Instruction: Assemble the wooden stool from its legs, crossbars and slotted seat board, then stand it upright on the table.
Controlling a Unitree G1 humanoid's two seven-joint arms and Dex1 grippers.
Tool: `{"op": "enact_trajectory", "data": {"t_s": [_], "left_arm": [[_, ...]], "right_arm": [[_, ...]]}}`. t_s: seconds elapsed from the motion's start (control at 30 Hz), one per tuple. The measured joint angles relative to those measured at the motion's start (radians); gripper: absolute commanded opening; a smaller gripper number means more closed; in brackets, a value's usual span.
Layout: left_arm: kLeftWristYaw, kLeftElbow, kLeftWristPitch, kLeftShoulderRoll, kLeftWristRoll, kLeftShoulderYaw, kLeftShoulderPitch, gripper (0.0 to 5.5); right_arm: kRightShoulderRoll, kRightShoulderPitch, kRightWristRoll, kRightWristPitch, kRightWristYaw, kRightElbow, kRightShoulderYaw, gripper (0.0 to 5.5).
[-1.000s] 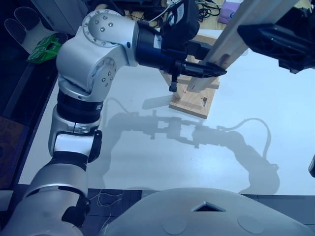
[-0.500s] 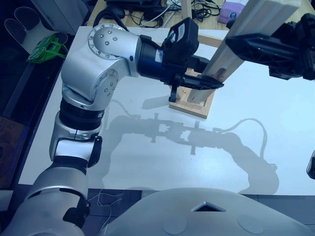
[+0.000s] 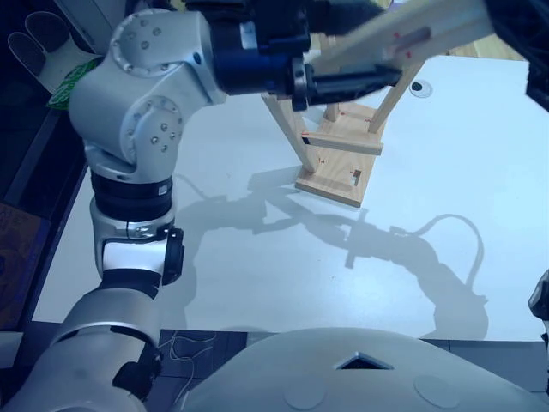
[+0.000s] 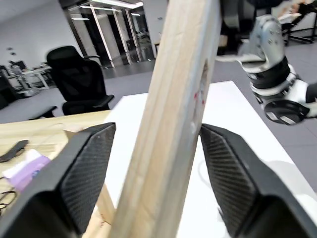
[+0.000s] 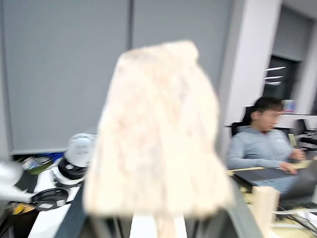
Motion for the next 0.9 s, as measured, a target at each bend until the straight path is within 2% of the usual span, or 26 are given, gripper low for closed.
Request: {"op": "enact_trajectory", "data": {"t_s": [0.03, 0.27, 0.37, 0.43, 0.5, 0.63, 0.9], "left_arm": [[0.029, -0.002, 0.004, 0.006, 0.000, 0.025, 0.000, 3.89], [0.152, -0.013, 0.014, 0.016, -0.036, 0.149, 0.015, 3.91], [0.320, 0.179, -0.116, 0.021, 0.110, 0.212, -0.036, 3.91], [0.402, 0.307, -0.224, 0.022, 0.214, 0.211, -0.044, 3.91], [0.459, 0.423, -0.335, 0.010, 0.324, 0.169, 0.010, 3.91], [0.472, 0.522, -0.383, -0.059, 0.386, 0.088, 0.134, 3.91], [0.467, 0.341, -0.329, -0.228, 0.403, -0.096, 0.374, 3.91]], "right_arm": [[0.000, 0.017, 0.004, 0.000, -0.005, 0.001, -0.015, 1.02], [0.020, 0.044, 0.026, -0.051, -0.099, 0.012, -0.095, 1.02], [0.029, 0.060, 0.019, -0.080, -0.162, 0.026, -0.132, 1.02], [0.046, 0.097, -0.003, -0.092, -0.199, 0.022, -0.133, 1.02], [0.090, 0.162, -0.060, -0.125, -0.239, -0.006, -0.119, 1.02], [0.142, 0.260, -0.146, -0.158, -0.264, -0.030, -0.073, 1.02], [0.149, 0.421, -0.325, -0.209, -0.202, 0.041, -0.068, 1.02]]}}
